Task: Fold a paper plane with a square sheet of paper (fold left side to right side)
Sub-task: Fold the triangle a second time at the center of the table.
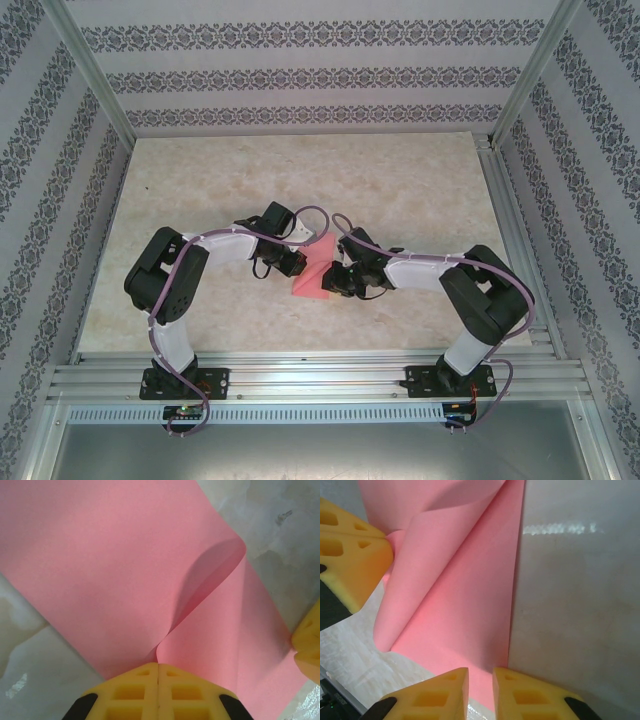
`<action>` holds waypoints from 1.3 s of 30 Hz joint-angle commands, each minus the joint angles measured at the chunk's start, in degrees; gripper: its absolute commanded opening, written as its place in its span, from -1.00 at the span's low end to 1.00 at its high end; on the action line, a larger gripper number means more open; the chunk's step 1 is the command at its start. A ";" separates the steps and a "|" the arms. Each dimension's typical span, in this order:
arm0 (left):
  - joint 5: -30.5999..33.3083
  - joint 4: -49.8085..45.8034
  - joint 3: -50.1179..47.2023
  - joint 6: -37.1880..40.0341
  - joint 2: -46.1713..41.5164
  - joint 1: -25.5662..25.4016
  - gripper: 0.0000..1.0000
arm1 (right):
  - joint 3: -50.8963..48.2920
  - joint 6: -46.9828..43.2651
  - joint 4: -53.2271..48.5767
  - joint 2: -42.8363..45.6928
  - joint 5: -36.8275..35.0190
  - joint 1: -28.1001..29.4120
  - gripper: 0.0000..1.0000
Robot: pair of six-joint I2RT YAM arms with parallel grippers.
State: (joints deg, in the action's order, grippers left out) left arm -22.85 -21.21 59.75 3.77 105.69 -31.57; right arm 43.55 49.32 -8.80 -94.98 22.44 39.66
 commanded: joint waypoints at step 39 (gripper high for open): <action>2.08 1.25 -2.47 -1.26 1.30 -0.73 -0.96 | 6.46 15.47 11.41 -9.63 -6.68 2.09 -0.69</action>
State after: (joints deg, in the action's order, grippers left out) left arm -22.79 -19.97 59.05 2.55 105.60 -31.66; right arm 50.52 64.49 3.09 -102.80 17.32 40.25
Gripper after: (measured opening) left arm 0.055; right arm 0.159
